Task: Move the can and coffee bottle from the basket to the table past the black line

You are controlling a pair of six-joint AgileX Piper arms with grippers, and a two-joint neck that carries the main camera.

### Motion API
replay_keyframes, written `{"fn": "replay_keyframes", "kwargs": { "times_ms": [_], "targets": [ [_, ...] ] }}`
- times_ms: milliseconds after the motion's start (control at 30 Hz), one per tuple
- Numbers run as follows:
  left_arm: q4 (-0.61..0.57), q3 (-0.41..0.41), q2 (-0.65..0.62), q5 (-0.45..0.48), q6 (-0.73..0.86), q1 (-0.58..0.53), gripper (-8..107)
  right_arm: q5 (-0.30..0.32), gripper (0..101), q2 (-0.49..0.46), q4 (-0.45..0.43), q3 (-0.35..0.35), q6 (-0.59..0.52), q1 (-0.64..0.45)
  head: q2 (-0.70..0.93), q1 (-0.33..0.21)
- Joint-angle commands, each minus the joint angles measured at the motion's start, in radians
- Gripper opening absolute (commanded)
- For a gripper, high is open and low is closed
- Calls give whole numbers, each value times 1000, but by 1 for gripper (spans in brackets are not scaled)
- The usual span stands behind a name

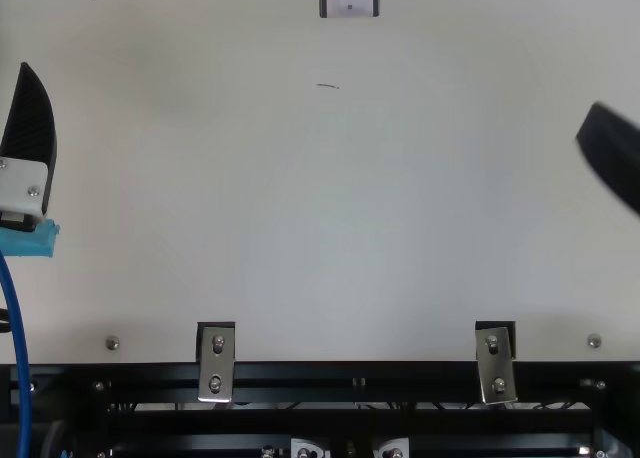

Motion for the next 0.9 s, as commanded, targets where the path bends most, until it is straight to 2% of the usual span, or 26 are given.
{"fn": "replay_keyframes", "kwargs": {
  "times_ms": [0,333,533,567,700,867],
  "targets": [
    [0,0,0,0,0,0,90,0,101,-31,-15,5,44,40,-20,-20],
    [0,0,0,0,0,0,90,0,101,-187,-103,12,250,171,-20,-20],
    [0,0,0,0,0,0,90,0,101,-291,-207,-7,423,268,-20,-20],
    [0,0,0,0,0,0,90,4,101,-263,-172,-3,353,241,-20,-20],
    [0,0,0,0,0,0,90,11,101,-295,-203,-9,422,268,-20,-20],
    [0,0,0,0,0,0,90,4,101,-295,-206,-9,424,268,-20,-20]
  ]
}}
